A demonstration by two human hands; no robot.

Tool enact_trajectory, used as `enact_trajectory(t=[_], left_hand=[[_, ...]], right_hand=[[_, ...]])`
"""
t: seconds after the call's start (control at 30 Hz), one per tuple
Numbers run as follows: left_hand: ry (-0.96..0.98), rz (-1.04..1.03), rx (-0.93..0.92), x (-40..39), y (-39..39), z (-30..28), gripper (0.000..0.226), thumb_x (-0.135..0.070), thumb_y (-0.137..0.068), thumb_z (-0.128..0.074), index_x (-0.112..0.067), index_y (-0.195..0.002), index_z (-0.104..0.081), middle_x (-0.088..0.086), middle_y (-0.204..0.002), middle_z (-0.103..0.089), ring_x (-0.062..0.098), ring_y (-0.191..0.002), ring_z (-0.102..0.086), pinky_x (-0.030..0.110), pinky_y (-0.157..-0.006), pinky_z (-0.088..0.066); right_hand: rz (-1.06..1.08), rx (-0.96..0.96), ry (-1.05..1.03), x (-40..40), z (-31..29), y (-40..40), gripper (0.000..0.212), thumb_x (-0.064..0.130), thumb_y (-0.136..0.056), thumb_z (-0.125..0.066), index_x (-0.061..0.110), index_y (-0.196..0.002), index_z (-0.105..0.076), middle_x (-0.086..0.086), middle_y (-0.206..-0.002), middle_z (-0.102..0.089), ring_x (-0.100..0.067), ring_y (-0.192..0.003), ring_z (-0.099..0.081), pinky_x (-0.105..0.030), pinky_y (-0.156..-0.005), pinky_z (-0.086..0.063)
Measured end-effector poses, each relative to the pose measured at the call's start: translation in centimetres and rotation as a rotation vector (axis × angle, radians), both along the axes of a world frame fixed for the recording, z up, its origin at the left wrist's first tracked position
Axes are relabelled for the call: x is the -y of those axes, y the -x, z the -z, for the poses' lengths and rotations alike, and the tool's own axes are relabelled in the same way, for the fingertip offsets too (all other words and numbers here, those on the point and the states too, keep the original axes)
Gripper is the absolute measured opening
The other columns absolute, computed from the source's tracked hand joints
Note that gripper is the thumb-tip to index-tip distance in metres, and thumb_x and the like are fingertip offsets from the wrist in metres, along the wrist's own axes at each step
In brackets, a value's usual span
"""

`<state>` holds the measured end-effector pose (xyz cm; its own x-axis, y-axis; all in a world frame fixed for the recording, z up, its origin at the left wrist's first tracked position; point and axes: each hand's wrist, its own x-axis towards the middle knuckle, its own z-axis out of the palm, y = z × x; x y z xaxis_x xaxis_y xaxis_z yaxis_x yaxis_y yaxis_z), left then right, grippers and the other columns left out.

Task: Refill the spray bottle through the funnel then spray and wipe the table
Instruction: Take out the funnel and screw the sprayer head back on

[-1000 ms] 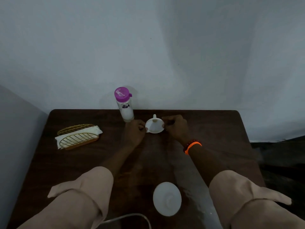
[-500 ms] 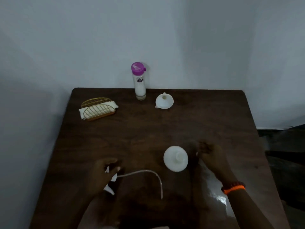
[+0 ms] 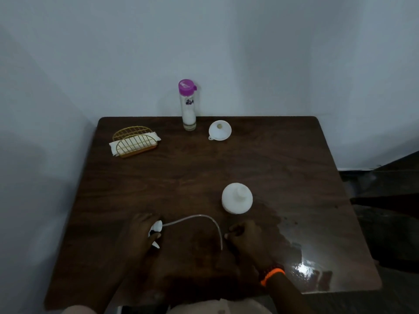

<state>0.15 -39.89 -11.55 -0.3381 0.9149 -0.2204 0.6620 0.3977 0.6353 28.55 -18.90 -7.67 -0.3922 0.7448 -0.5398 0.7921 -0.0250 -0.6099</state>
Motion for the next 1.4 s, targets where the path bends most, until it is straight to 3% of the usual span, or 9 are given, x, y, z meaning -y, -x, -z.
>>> enact_trajectory(t=[0.1,0.2,0.3,0.43,0.6,0.83,0.93,1.2,1.4], left_hand=[[0.007,-0.053,-0.072,0.0,-1.0,-1.4,0.028,-0.023,-0.092,-0.073,-0.003,-0.111,-0.074,-0.009,-0.123,-0.062,-0.017,-0.106,-0.052,-0.002,-0.100,-0.032],[-0.073,-0.005,-0.070,1.0,-0.8,-0.8,0.043,-0.062,-0.089,-0.059,-0.024,-0.107,-0.069,-0.019,-0.121,-0.060,-0.019,-0.113,-0.050,0.001,-0.106,-0.029],[-0.188,0.006,-0.067,1.7,-1.1,-1.0,0.021,-0.055,-0.091,-0.062,-0.035,-0.093,-0.067,-0.044,-0.113,-0.056,-0.007,-0.104,-0.062,0.026,-0.099,-0.050],[-0.419,-0.011,-0.066,0.8,-4.3,-5.3,0.047,-0.061,-0.100,-0.044,-0.020,-0.103,-0.067,-0.033,-0.114,-0.060,-0.018,-0.118,-0.052,0.023,-0.109,-0.043],[-0.520,0.100,-0.145,-0.9,-3.8,-9.6,0.028,-0.053,-0.101,-0.046,-0.035,-0.118,-0.059,-0.007,-0.100,-0.063,0.003,-0.097,-0.063,0.012,-0.116,-0.028],[-0.451,0.085,-0.253,-2.4,-4.6,-16.3,0.041,-0.046,-0.083,-0.074,-0.017,-0.112,-0.072,-0.006,-0.112,-0.068,0.005,-0.102,-0.063,0.026,-0.089,-0.054],[-0.469,0.113,-0.258,-2.6,-5.0,-18.8,0.041,-0.043,-0.085,-0.067,-0.017,-0.116,-0.070,-0.003,-0.107,-0.067,0.005,-0.095,-0.063,0.025,-0.080,-0.054],[-0.475,0.181,-0.227,-3.6,-6.9,-21.2,0.038,-0.038,-0.085,-0.068,-0.012,-0.112,-0.074,-0.006,-0.107,-0.068,-0.004,-0.100,-0.057,0.006,-0.092,-0.042],[-0.495,0.144,-0.200,-5.8,-7.9,-22.0,0.041,-0.047,-0.083,-0.068,-0.013,-0.106,-0.071,-0.011,-0.094,-0.068,-0.004,-0.084,-0.057,0.003,-0.083,-0.042]], right_hand=[[0.018,0.006,-0.027,0.8,0.1,1.1,0.023,0.024,-0.072,-0.087,0.017,-0.083,-0.068,0.009,-0.085,-0.064,-0.009,-0.085,-0.063,-0.021,-0.067,-0.050],[-0.039,0.026,-0.028,1.0,0.4,1.7,0.024,0.026,-0.071,-0.088,0.019,-0.082,-0.068,0.006,-0.088,-0.068,-0.003,-0.078,-0.061,-0.013,-0.059,-0.045],[-0.058,0.031,-0.084,1.1,0.7,1.2,0.018,0.026,-0.076,-0.084,0.024,-0.078,-0.067,0.006,-0.090,-0.069,-0.005,-0.082,-0.062,-0.016,-0.065,-0.048],[-0.054,-0.031,-0.142,1.1,-0.2,-0.3,0.011,0.031,-0.076,-0.081,0.028,-0.075,-0.071,0.013,-0.083,-0.070,-0.008,-0.088,-0.068,-0.016,-0.069,-0.053],[-0.046,-0.156,-0.273,-0.6,-7.1,-1.0,0.010,0.024,-0.085,-0.077,0.033,-0.088,-0.075,0.015,-0.087,-0.075,0.005,-0.084,-0.068,-0.019,-0.083,-0.055],[-0.058,-0.428,-0.580,-5.1,-14.1,2.0,0.009,0.014,-0.081,-0.080,0.015,-0.090,-0.079,0.006,-0.086,-0.076,-0.004,-0.077,-0.070,-0.020,-0.070,-0.057],[-0.065,-0.446,-0.606,-5.9,-14.0,2.6,0.013,0.011,-0.081,-0.081,0.016,-0.093,-0.079,0.009,-0.089,-0.075,-0.002,-0.079,-0.070,-0.017,-0.071,-0.057],[-0.027,-0.442,-0.560,-6.3,-9.8,2.0,0.008,0.013,-0.080,-0.082,0.017,-0.088,-0.080,0.008,-0.086,-0.074,-0.004,-0.080,-0.068,-0.010,-0.064,-0.050],[-0.101,-0.397,-0.406,-6.9,-8.3,1.2,0.033,0.022,-0.085,-0.077,0.024,-0.117,-0.070,0.017,-0.116,-0.066,-0.001,-0.104,-0.062,-0.010,-0.071,-0.050]])
